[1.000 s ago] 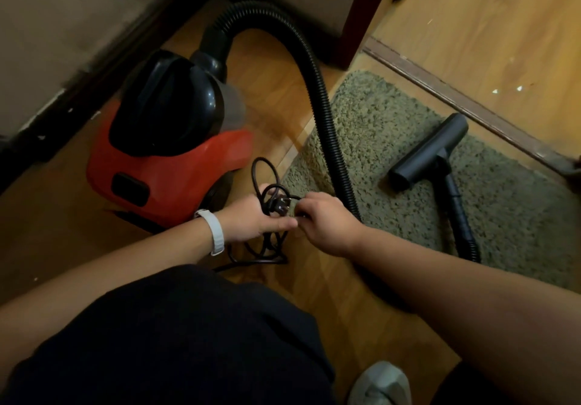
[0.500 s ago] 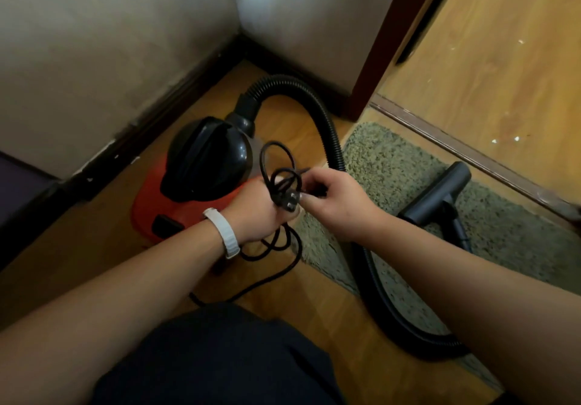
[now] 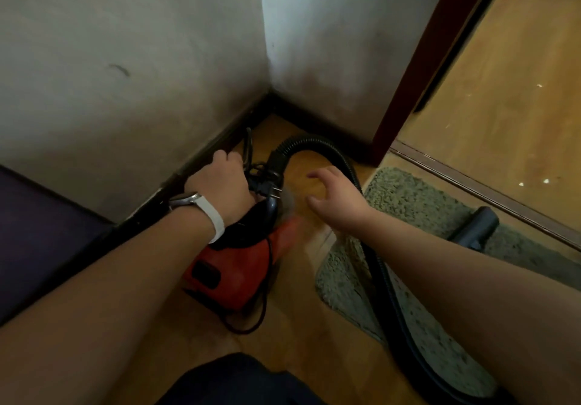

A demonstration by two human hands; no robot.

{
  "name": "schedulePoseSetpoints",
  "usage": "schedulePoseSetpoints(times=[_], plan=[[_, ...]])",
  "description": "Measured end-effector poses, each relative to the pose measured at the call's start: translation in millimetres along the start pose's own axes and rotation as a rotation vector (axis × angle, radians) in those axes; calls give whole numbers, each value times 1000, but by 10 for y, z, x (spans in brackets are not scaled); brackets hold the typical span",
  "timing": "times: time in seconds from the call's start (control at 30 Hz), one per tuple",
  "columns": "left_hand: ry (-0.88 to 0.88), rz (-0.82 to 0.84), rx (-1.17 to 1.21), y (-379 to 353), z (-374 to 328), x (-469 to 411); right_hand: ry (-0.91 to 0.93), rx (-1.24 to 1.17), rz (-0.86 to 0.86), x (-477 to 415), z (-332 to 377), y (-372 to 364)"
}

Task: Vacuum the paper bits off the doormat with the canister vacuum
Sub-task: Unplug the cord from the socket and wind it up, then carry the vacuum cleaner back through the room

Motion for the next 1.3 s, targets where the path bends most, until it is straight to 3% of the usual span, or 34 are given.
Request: schedulePoseSetpoints(times=[0.13,0.23,0.43,0.77,0.87,0.97,1.17,1.3], plan=[[12,82,26,-154,17,-73,-229,67,8,-90,-485,-81],[12,17,96,-307,-17,-67,-392,90,16,-78,-884,-219],[47,-54,75,-366,-29,-86,-494,-234,41,49,-1284,-665],[63,-92,84,-421,-2,-143,-798,-393,78,780,-1627,-1316],[74,-71,145,-413,9,-130,-814,-389,95,834,-1604,-1326],[104,-45,278,-370,58,-123,-772,-451,6,751,-1499,-1263],[160,154,827,-299,189,-136,-697,-636,-187,586,-1200,-848],[119,337,843,-223,106,-126,-628,-762,-235,589,-969,-594]])
Point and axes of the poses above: each hand's wrist, its own x-axis away from the middle knuckle, its own y-axis out of the back of the hand, z = x × y, the point moved 2 cm from there along -x, towards the middle knuckle, and after that the axes turned 14 degrees about z, right-handed, at the moved point
